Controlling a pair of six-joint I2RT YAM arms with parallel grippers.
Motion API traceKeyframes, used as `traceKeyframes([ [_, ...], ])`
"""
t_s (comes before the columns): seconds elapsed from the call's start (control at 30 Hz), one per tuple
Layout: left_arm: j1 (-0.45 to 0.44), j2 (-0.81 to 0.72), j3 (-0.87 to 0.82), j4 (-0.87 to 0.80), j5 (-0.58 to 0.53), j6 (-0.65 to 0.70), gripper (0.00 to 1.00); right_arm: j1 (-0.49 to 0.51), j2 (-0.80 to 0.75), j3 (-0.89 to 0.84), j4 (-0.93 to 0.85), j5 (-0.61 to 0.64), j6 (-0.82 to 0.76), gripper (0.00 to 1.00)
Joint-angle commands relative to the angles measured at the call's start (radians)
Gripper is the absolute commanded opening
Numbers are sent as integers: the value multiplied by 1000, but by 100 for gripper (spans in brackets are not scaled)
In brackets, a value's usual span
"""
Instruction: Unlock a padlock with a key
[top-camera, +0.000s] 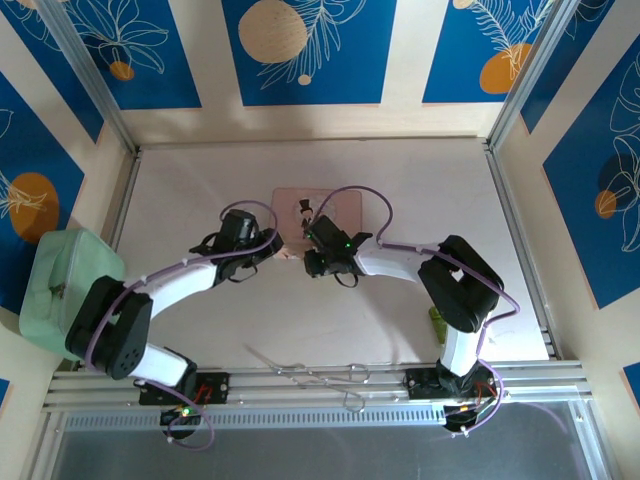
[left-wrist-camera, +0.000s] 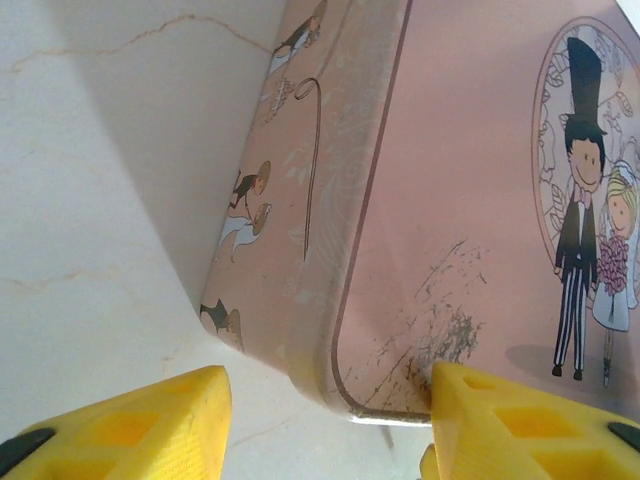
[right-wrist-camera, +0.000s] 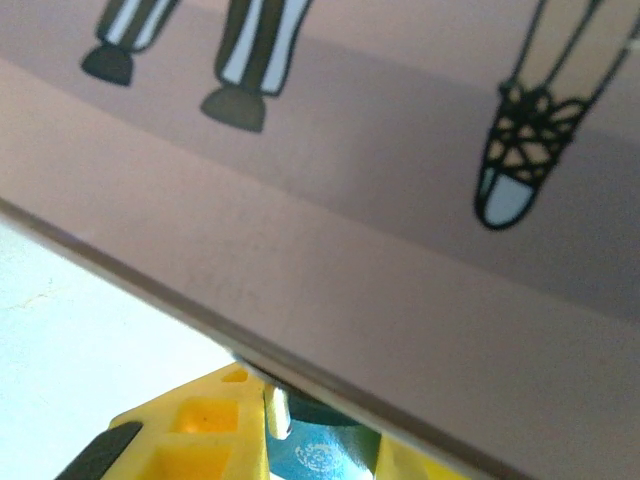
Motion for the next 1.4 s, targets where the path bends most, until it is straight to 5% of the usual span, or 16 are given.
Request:
traceKeyframes([
  [0.0,-21,-29,-65,-119,17,-17,55,15,39,-17,-44,-18,-6,0],
  [0.4,11,-18,48,-140,37,65,63,34,-6,-19,-74,19,60,42],
  [0.57,28,-6,102,-140,74,103,63,68,-41,-17,-100,93,100,52],
  [0.9,62,0,142,-154,120,137,63,119,48,137,-254,308,254,58],
  [1.37,78,2,132,-145,142,142,60,105,148,262,-372,334,293,56],
])
